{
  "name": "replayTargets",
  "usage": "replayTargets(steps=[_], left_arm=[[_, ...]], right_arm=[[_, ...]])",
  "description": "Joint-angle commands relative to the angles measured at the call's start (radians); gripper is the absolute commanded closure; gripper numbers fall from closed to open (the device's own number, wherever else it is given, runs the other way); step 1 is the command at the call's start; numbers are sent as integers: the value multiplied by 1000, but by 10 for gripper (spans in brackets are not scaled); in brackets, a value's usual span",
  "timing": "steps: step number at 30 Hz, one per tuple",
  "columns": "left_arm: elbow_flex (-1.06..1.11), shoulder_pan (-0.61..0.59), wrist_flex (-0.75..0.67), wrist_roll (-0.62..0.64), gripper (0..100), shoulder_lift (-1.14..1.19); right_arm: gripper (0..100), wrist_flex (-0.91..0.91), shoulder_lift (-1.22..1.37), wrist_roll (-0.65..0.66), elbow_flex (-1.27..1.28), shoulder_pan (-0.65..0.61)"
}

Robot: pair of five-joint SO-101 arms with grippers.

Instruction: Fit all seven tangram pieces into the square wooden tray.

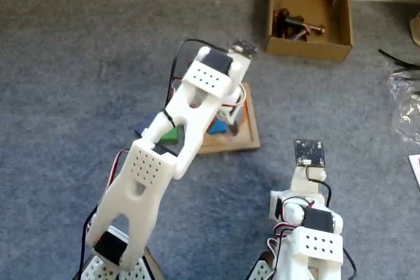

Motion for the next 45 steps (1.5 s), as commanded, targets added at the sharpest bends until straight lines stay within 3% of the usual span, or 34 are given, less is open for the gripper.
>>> replayTargets(steps=[1, 22, 37, 42, 45], left_arm=[[-5, 13, 0, 5, 745, -39], [8, 58, -20, 2, 745, 54], [8, 58, -15, -189, 749, 59], [13, 56, -15, -245, 871, 59], [13, 58, -15, -258, 878, 59]], right_arm=[[993, 15, -1, -3, 31, 33], [993, 15, -1, -3, 31, 33], [993, 15, -1, -3, 31, 33], [993, 15, -1, -3, 31, 33], [993, 15, -1, -3, 31, 33]])
